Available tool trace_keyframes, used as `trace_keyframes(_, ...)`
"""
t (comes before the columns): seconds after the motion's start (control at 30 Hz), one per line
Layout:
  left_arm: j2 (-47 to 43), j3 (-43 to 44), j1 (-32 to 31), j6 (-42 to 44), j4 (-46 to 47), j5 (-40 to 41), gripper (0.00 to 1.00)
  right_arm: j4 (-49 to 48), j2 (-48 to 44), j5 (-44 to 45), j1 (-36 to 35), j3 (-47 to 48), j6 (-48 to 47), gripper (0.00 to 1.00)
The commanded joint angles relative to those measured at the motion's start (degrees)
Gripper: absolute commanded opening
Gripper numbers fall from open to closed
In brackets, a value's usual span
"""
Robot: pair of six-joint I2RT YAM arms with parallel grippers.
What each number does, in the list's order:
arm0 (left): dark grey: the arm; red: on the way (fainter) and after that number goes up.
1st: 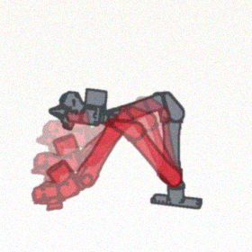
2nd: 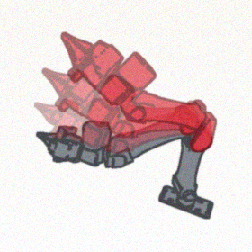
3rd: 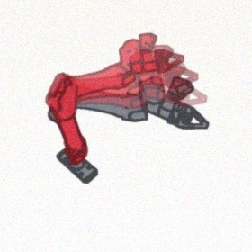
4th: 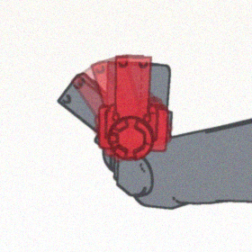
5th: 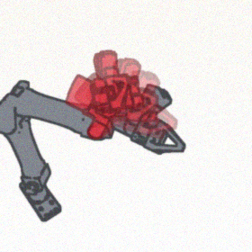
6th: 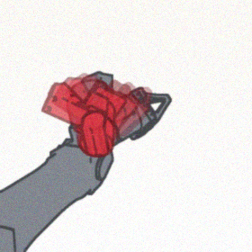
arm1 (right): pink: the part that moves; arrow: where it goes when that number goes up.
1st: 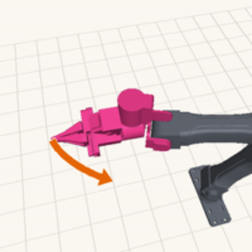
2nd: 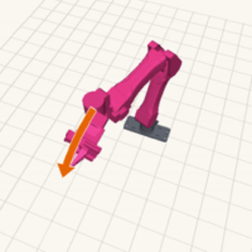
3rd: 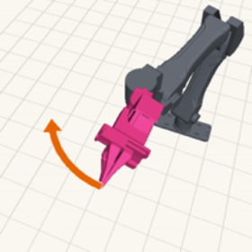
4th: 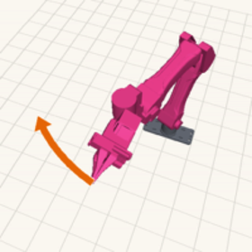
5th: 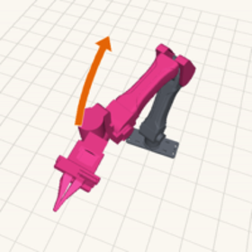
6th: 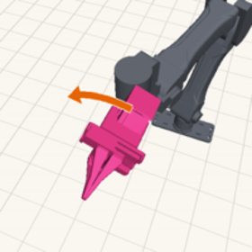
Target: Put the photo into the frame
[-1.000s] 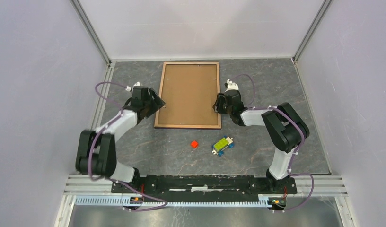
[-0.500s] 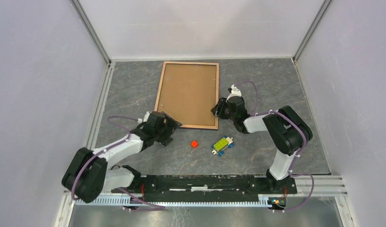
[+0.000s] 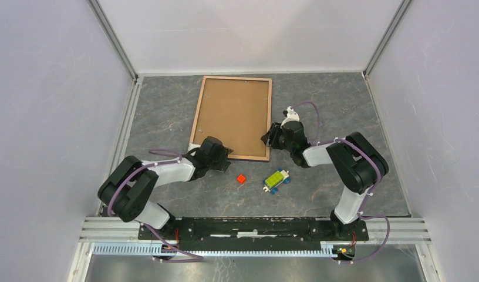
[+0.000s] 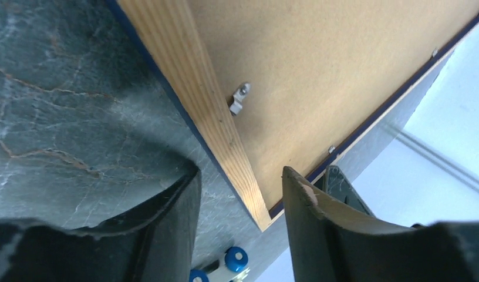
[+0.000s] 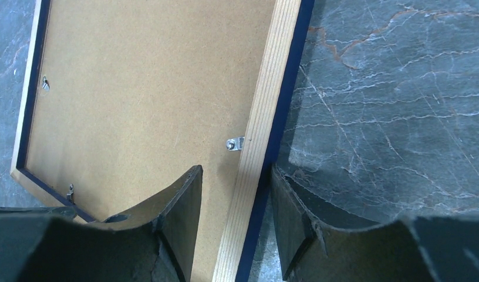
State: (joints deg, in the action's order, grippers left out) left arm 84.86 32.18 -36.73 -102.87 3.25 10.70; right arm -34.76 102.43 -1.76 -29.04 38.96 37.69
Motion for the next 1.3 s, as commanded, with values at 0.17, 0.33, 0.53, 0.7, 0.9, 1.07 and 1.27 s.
trace_keyframes(0.17,3.9,6.7,-0.4,-8.3,-18.5,7.6,0.53,-0.7,-2.4,-1.5,-0.5,-0.3,-0.6,0.52)
trace_keyframes(0.33,5.2,9.0,0.8,-2.4,-22.5,8.4,0.45,0.2,-3.6,-0.3,-0.5,-0.4,-1.5,0.52)
trace_keyframes(0.53,11.4,10.1,3.8,3.5,-20.6,1.3,0.35,1.3,-5.4,0.7,-0.5,-0.7,-2.6,0.52)
trace_keyframes(0.7,13.1,10.5,4.8,7.5,-19.8,0.8,0.12,2.7,-5.7,1.4,-0.4,-0.3,-3.3,0.52)
trace_keyframes(0.9,10.2,17.0,8.8,31.2,-31.4,5.8,0.02,6.3,-8.0,4.1,1.2,0.3,-6.5,0.53)
trace_keyframes(1.07,5.6,18.0,14.2,52.0,-38.9,9.7,0.02,8.0,-10.6,4.5,4.2,-0.4,-8.4,0.55)
trace_keyframes(1.27,-2.5,13.7,26.4,61.4,-38.0,2.5,0.02,8.2,-10.2,2.0,7.4,-0.4,-8.7,0.57)
